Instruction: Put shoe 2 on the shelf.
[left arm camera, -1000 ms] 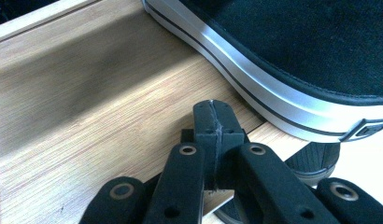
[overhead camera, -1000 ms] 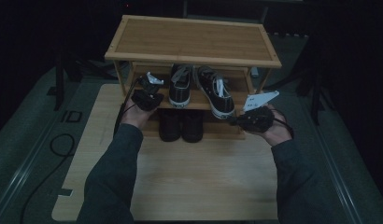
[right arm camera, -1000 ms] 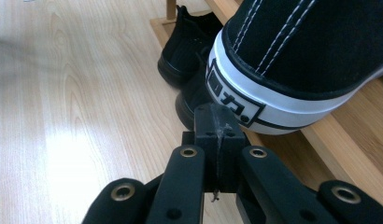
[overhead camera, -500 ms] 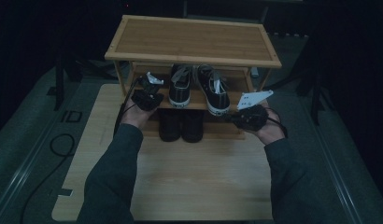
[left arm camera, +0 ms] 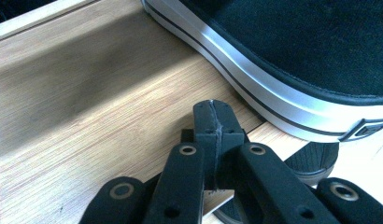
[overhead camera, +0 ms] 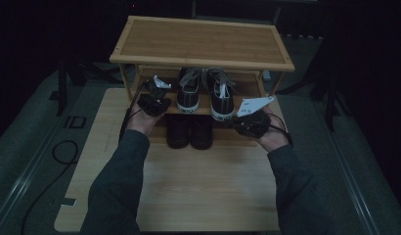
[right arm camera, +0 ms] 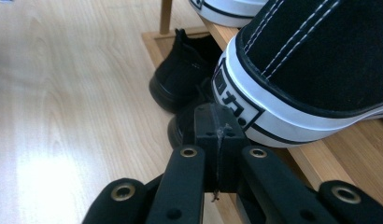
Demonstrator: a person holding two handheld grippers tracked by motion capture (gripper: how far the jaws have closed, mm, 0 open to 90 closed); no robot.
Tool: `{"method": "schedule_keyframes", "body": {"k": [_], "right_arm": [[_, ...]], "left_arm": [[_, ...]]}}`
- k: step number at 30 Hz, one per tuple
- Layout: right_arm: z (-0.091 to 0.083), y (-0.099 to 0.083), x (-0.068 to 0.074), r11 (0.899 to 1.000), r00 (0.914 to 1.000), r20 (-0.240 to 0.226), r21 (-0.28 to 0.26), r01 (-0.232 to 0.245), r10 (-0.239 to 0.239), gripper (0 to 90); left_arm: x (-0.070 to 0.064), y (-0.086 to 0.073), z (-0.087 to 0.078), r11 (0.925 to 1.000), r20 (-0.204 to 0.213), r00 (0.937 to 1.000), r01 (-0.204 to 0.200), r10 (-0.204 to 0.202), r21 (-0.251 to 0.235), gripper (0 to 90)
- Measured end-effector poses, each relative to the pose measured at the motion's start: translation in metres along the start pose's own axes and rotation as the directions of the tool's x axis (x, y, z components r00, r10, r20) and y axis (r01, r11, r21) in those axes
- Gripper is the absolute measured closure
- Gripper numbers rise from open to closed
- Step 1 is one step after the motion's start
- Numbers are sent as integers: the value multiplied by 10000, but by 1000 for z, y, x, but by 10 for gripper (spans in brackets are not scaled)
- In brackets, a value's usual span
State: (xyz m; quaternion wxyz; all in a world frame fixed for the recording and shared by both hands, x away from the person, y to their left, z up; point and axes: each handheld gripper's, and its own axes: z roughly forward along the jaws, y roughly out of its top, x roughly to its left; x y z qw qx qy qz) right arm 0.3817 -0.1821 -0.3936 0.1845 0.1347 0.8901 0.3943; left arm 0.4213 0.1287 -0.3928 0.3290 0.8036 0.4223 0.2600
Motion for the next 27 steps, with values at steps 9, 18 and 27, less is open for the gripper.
{"method": "schedule_keyframes", "body": {"k": [9,18,27], "right_arm": [[3,4,-4,9997,9992,345,-139,-178,183,900],[9,10,-1,9992,9992,342,-366,-181,194,900],[16,9,3,9993,9990,409,-356,-145,160,900]], "left_arm": [[0,0,0,10000,35,10000,10,-10,-28,900],[1,0,0,10000,52,10000,25,-25,-26,900],[1,0,0,10000,51,10000,10,-10,-14,900]]}}
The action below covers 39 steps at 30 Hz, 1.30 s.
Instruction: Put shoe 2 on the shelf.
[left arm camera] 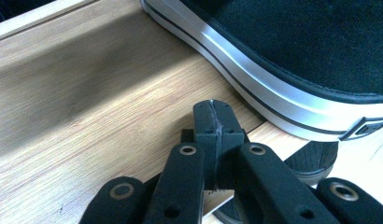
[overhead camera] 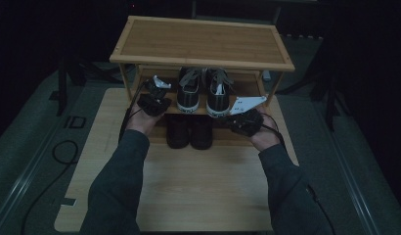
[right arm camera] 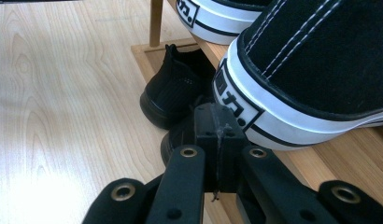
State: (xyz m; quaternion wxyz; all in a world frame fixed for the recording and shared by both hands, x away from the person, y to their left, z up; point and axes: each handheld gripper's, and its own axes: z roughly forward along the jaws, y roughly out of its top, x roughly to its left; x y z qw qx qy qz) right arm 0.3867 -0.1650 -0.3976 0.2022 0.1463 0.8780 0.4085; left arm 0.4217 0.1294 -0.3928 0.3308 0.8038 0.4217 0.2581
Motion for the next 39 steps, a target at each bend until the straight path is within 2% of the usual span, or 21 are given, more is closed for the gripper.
{"method": "schedule_keyframes", "body": {"k": [5,20,26,36,38,39], "right_arm": [[3,0,2,9999,10000,12,124,97,-97,900],[3,8,2,9999,9997,184,-28,139,-139,900],[5,8,1,9994,9993,234,185,303,-307,900],[8,5,1,9997,9993,347,211,158,-165,900],[9,5,1,9995,9977,644,263,174,-190,900],[9,4,0,9995,9982,593,280,116,-132,900]], "left_arm": [[0,0,0,10000,4,10000,2,-2,0,900],[-1,0,0,10000,-49,10000,-41,41,14,900],[-1,0,0,10000,-69,10000,-12,12,-10,900],[1,0,1,10000,25,10000,36,-36,-8,900],[0,0,1,10000,7,10000,12,-12,-6,900],[0,1,1,10000,19,10000,11,-11,-2,900]]}}
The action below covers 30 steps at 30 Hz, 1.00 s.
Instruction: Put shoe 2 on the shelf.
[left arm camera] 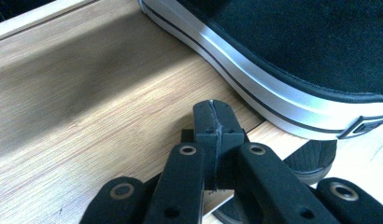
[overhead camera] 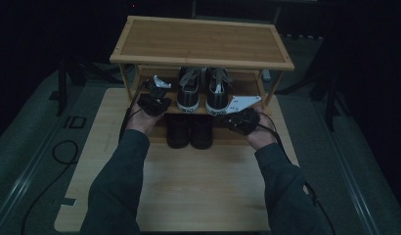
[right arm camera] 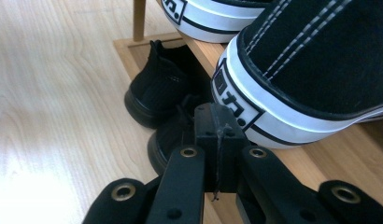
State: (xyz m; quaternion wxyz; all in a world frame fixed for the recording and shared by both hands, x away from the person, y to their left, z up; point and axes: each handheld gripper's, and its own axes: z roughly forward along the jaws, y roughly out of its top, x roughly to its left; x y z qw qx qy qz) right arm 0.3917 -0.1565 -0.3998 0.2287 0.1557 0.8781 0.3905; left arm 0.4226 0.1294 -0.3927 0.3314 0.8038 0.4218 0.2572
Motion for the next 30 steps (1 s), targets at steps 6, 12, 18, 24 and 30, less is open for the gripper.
{"method": "schedule_keyframes", "body": {"k": [6,12,18,24,30], "right_arm": [[4,2,2,10000,10000,-66,-41,-19,18,900],[8,3,3,10000,10000,-85,-22,14,-14,900],[8,3,3,10000,9999,84,60,64,-65,900],[12,2,1,9999,9999,129,99,-60,59,900],[14,3,2,9999,9999,60,72,-88,87,900]], "left_arm": [[1,0,0,10000,43,10000,40,-40,-28,900],[1,0,0,10000,63,10000,29,-29,20,900],[1,0,0,10000,97,9999,57,-57,-4,900],[2,1,0,10000,157,9999,51,-51,30,900],[3,4,1,9998,662,9976,197,-198,24,900]]}}
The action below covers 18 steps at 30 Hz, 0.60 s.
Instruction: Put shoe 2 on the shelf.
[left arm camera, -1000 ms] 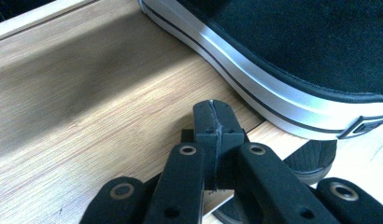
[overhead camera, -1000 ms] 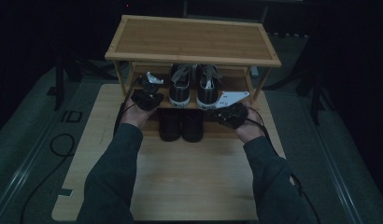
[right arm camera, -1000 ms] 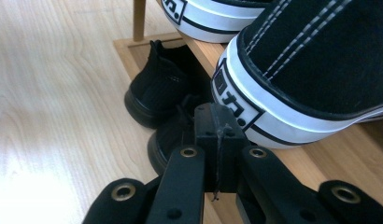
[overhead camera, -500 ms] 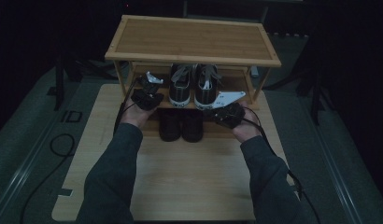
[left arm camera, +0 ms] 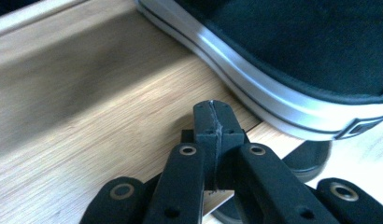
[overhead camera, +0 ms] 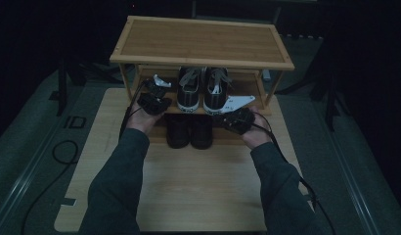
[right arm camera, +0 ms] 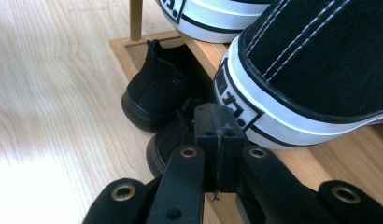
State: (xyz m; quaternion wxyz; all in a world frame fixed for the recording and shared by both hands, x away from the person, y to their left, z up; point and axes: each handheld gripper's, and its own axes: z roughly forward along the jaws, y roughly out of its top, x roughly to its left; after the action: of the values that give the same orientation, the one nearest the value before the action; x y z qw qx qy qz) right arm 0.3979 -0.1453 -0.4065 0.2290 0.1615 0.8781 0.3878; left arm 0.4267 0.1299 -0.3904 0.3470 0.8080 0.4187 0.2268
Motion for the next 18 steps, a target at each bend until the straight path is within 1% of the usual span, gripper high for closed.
{"method": "schedule_keyframes", "body": {"k": [3,5,7,11,13,17,18], "right_arm": [[-1,1,-1,9998,10000,36,-167,-76,76,900],[0,1,0,10000,10000,21,-51,-11,11,900],[1,1,0,10000,10000,35,24,-10,10,900],[3,0,1,10000,9998,163,-23,-86,87,900],[2,0,2,10000,9997,231,-11,1,0,900],[2,-3,1,9997,9998,88,-163,-192,193,900],[1,-4,1,9996,9998,21,-212,-208,209,900]], "left_arm": [[-5,4,3,9998,13,9998,-185,185,90,900],[-7,7,3,9991,-50,9993,-362,363,223,900],[-8,7,3,9990,-90,9993,-373,375,236,900],[-9,7,3,9991,-123,9993,-359,362,247,900],[-10,7,3,9988,-160,9990,-412,417,274,900],[-11,8,3,9979,-241,9981,-561,569,324,900],[-11,8,3,9972,-259,9974,-667,676,334,900]]}}
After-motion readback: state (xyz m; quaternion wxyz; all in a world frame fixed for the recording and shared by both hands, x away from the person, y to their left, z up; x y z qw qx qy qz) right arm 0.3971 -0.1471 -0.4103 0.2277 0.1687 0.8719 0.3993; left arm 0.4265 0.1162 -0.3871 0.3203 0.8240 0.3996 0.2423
